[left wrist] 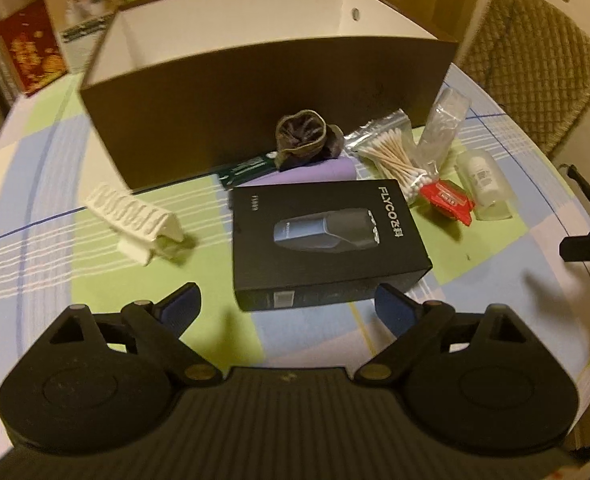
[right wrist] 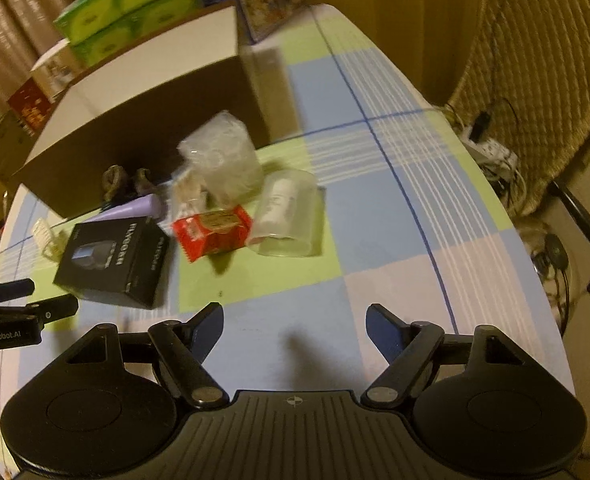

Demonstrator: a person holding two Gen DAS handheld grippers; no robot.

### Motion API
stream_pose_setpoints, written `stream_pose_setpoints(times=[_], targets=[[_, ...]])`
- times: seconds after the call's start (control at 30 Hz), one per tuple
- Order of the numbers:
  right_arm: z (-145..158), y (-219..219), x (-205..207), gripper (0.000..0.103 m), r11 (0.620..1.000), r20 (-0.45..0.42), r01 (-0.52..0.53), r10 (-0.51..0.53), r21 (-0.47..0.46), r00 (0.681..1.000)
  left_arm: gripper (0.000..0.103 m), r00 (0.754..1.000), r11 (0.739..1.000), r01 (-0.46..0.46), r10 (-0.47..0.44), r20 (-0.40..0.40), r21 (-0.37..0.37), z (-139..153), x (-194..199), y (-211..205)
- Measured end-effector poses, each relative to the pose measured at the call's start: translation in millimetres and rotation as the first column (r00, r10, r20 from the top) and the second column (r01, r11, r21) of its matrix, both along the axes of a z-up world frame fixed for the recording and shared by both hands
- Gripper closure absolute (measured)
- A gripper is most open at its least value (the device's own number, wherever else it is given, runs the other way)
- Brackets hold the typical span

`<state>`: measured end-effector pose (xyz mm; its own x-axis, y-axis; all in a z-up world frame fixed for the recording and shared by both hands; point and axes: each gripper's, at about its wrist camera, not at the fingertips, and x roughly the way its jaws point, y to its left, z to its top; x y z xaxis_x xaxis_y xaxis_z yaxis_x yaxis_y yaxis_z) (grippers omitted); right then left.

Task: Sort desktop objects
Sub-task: 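Grasp the black FLYCO shaver box with the left tool while the right tool approaches the clear cup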

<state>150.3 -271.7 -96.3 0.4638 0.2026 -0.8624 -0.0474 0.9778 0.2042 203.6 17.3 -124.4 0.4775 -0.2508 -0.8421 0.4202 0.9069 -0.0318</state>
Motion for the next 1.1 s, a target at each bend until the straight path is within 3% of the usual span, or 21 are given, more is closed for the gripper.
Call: stream_pose_setpoints(times=[0.13,0.23,0.53,0.77,0.87,1.1], targets=[[-4,-5,4,0.026,0.999,-0.026,0.048,-0.048,-0.004,0.999,0.011,0.999,0.999,0.04,-0.04,-0.023,0.012,-16,10,0],[-6,-10,5,0.026,0.997,-0.04,0.078,-0.078,-0.011,0.996,0.011,0.996,0.997,0.068,-0.069,-0.052,-0.027,-23,14,0],[-16,-21,11,0.026,0.99,-0.09,0.137,-0.138,-0.022,0.986,0.011,0.972,0.972,0.232,-0.233,-0.039,-0.027,-25,-3,-39],[-19,-31,10,0.026,0.985,-0.107,0.168,-0.17,-0.025,0.98,0.01,0.928,0.926,0.368,-0.371,0.023,0.084,-18,5,-40],[-22,-39,7,0.026,0.981,-0.119,0.193,-0.195,-0.025,0.974,0.009,0.883,0.877,0.459,-0.468,0.041,0.141,-15,15,-40],[-27,-68,-7,0.026,0.959,-0.158,0.281,-0.283,-0.031,0.946,0.003,0.709,0.69,0.679,-0.705,0.019,0.251,-24,27,-58]])
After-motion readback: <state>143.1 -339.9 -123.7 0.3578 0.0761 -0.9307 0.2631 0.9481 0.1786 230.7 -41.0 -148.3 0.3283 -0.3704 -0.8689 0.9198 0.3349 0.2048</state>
